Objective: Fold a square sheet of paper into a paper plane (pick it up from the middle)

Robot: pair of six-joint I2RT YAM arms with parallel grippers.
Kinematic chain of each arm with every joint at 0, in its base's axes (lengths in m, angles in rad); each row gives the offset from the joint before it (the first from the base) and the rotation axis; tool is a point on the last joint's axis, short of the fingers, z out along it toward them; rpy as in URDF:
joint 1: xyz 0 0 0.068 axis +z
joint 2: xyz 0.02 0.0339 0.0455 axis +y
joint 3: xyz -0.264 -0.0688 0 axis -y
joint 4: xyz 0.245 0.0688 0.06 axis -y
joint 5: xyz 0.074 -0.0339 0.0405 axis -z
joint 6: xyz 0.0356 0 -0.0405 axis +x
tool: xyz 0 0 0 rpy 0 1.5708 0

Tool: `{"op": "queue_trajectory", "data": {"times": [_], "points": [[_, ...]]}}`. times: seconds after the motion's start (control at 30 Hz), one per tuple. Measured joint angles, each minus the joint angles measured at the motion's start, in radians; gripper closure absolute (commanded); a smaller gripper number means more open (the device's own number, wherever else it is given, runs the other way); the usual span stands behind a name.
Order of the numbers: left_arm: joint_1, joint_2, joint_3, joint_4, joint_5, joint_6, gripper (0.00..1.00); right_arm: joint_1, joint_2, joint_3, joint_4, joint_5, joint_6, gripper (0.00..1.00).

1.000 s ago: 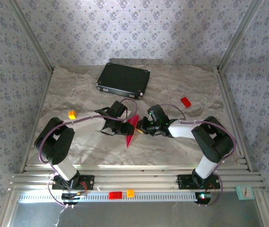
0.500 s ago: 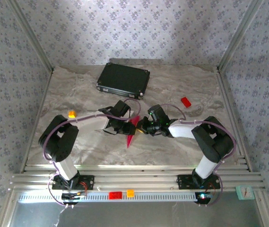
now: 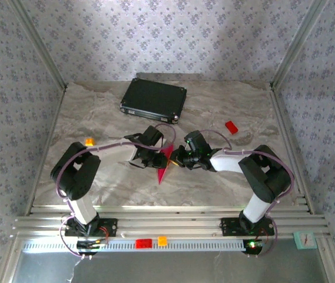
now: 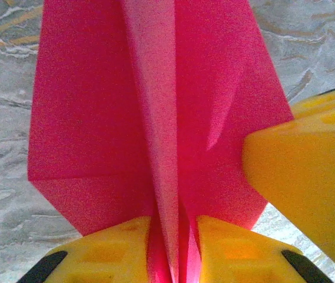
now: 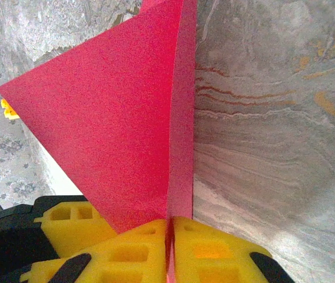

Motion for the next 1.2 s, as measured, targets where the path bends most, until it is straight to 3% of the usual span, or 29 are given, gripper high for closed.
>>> {"op": "queue_trajectory", "data": {"times": [0.13,0.4,0.53,0.83,1.2], "points": [[-0.006,0.004,0.007,-0.007,-0.007,0.001,0.80,-0.001,0.000,0.000,0.000,0.000,0.000,0.87],[-0.023,0.030,0.011,-0.007,-0.009,0.000,0.78,-0.002,0.000,0.000,0.000,0.000,0.000,0.86],[-0.030,0.039,0.011,-0.011,-0.011,0.000,0.83,-0.002,0.000,-0.001,0.005,0.000,0.000,0.85],[-0.032,0.038,0.035,-0.060,-0.087,-0.030,0.93,-0.024,-0.037,-0.042,-0.016,-0.002,-0.011,0.61],[-0.032,0.044,0.175,-0.256,-0.257,-0.121,0.94,-0.131,-0.233,-0.138,-0.138,0.029,-0.066,0.55]]}}
